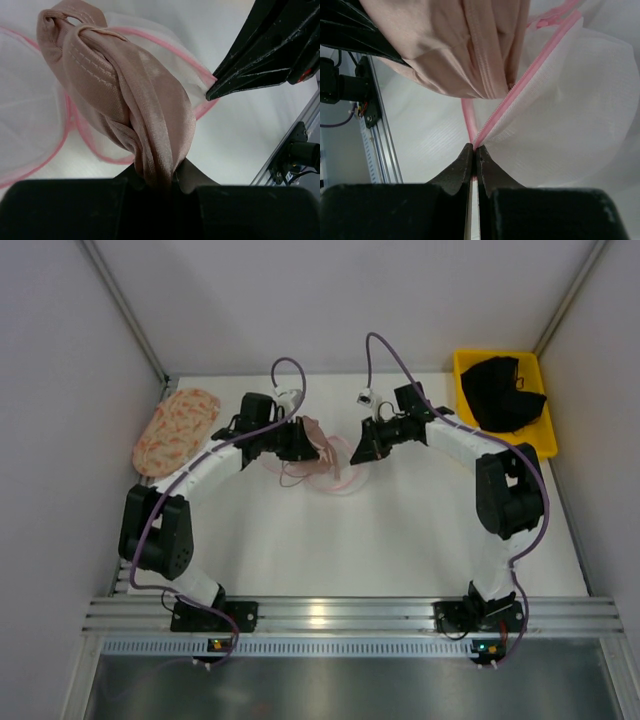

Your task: Place the bra in the laundry bag and zip it closed

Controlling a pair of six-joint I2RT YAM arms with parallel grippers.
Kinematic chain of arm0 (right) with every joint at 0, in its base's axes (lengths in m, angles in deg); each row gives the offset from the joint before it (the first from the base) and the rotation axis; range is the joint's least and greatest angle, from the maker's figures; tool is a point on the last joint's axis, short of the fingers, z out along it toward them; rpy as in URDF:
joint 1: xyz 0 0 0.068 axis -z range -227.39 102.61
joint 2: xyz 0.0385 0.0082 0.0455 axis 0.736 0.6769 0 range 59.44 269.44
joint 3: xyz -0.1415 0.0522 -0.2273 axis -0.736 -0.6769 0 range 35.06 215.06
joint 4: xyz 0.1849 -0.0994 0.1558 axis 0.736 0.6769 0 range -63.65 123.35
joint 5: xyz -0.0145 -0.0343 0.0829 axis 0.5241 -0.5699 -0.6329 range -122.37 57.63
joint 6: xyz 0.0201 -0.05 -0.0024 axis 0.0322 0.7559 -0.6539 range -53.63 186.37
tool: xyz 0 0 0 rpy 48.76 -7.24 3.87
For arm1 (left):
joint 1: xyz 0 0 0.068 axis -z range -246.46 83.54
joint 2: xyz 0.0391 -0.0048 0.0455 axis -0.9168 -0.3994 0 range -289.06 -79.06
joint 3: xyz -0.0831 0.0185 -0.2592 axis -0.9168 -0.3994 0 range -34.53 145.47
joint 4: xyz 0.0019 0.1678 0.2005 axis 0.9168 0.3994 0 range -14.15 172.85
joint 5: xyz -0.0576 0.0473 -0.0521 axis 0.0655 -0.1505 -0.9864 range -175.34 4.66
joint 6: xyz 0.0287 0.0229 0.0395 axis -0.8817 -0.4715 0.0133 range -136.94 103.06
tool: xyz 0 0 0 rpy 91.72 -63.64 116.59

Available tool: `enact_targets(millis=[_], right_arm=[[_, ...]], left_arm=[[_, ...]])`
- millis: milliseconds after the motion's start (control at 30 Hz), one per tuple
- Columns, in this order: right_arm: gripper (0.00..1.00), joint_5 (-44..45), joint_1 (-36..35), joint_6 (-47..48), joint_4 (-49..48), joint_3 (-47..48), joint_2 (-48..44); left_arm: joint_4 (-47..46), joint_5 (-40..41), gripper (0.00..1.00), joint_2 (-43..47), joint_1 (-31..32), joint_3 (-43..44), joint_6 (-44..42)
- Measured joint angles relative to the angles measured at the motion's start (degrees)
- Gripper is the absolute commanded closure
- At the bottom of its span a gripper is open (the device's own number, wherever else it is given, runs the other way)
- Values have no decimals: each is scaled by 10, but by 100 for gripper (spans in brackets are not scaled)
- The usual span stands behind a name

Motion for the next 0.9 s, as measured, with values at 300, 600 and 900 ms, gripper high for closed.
enact_targets(millis=[300,600,900], right_arm=[[100,-21,0,-30,-9,-2,0],[100,-67,0,-127,-54,-7,0],[100,-85,1,-207,-122,-34,0]], left_arm=[[-11,107,100,-121,123,60,5],[87,377,100,-221,104,156,11],[154,560,100,-85,94,91,-101]])
